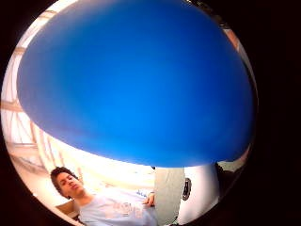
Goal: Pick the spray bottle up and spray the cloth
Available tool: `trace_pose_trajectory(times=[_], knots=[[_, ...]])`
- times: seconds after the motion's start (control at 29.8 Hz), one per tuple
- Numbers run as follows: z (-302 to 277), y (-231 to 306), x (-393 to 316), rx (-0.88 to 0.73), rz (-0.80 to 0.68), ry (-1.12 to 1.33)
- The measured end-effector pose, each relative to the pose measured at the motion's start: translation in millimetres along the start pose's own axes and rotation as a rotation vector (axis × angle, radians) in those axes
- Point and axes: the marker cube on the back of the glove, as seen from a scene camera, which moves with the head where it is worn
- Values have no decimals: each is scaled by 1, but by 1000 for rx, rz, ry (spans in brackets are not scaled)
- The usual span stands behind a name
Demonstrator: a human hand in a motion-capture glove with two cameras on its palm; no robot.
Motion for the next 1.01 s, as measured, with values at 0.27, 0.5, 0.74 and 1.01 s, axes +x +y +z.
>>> trace_pose_trajectory(times=[0.27,0.5,0.74,1.01], knots=[[-13,-5,-29,-47,-34,229],[-23,-9,-47,-97,-73,448],[-21,-10,-57,-160,-115,610],[-8,-13,-62,-255,-160,836]])
